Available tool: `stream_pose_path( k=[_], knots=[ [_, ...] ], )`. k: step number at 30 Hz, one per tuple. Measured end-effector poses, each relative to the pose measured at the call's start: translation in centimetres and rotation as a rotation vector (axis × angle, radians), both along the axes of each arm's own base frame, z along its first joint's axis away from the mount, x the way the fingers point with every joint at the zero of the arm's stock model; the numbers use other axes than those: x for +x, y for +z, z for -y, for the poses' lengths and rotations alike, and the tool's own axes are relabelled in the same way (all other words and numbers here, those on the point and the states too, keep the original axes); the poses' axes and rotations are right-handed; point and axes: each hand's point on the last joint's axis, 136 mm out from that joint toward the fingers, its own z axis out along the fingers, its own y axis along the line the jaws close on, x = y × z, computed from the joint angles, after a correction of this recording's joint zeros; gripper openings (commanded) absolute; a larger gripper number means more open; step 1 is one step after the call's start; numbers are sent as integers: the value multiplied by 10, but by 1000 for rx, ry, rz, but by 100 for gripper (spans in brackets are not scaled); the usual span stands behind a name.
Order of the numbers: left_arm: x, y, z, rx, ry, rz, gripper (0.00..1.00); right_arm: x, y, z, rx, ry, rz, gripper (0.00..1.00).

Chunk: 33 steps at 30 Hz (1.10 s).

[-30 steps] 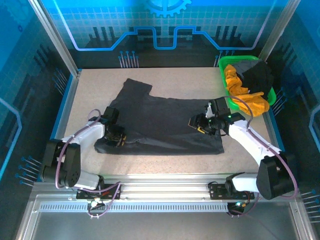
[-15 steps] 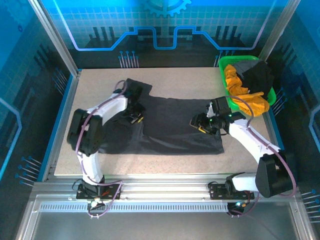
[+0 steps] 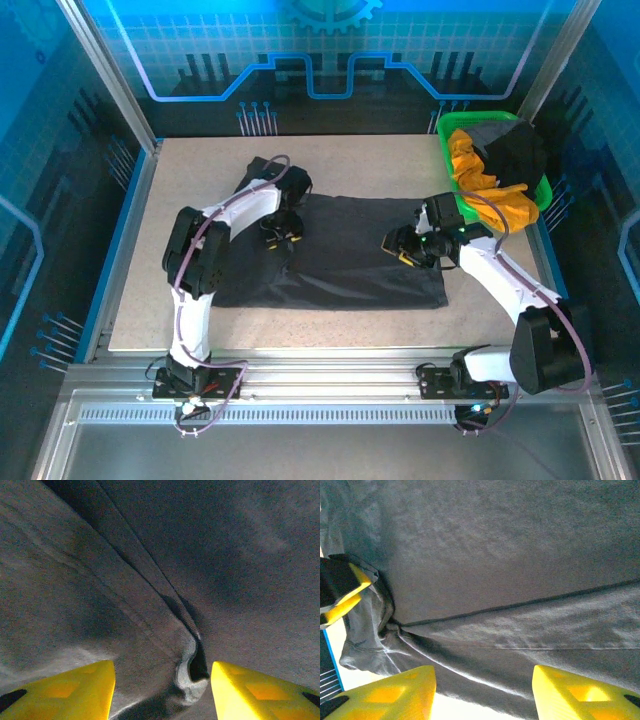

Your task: Fold and stack the t-shirts

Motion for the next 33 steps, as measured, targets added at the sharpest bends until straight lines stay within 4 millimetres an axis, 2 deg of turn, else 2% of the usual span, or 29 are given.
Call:
stream_pose_path(
  k=[3, 5, 7, 9, 11, 13, 14, 17, 19, 24, 33],
  knots=[
    [-2, 33, -8, -14, 24, 87, 41, -5, -11, 9, -26, -24, -23, 49],
    [-15, 54, -19, -46, 59, 138, 34, -12, -25, 20, -54, -52, -60, 46],
    [-40, 62, -43, -92, 141, 151, 27, -22, -41, 33, -88, -84, -108, 44],
    [-62, 51, -72, -105, 229, 125, 24, -29, -52, 40, -117, -98, -143, 43],
    [-86, 25, -101, -109, 342, 52, 23, -32, -61, 43, -143, -97, -177, 42],
    [-104, 1, -118, -105, 412, -23, 22, -34, -74, 46, -168, -93, -216, 42],
    [-114, -11, -125, -99, 443, -65, 22, -36, -82, 46, -185, -88, -243, 42],
    [-126, -32, -132, -100, 504, -126, 21, -43, -102, 47, -232, -71, -320, 40],
    [-131, -42, -135, -112, 543, -143, 21, -42, -104, 47, -263, -61, -350, 40],
    [-139, -43, -146, -196, 678, -107, 21, -40, -104, 37, -330, -11, -366, 41],
    [-164, -42, -192, -206, 889, -99, 23, -62, -100, -2, -327, 104, -412, 42]
  ],
)
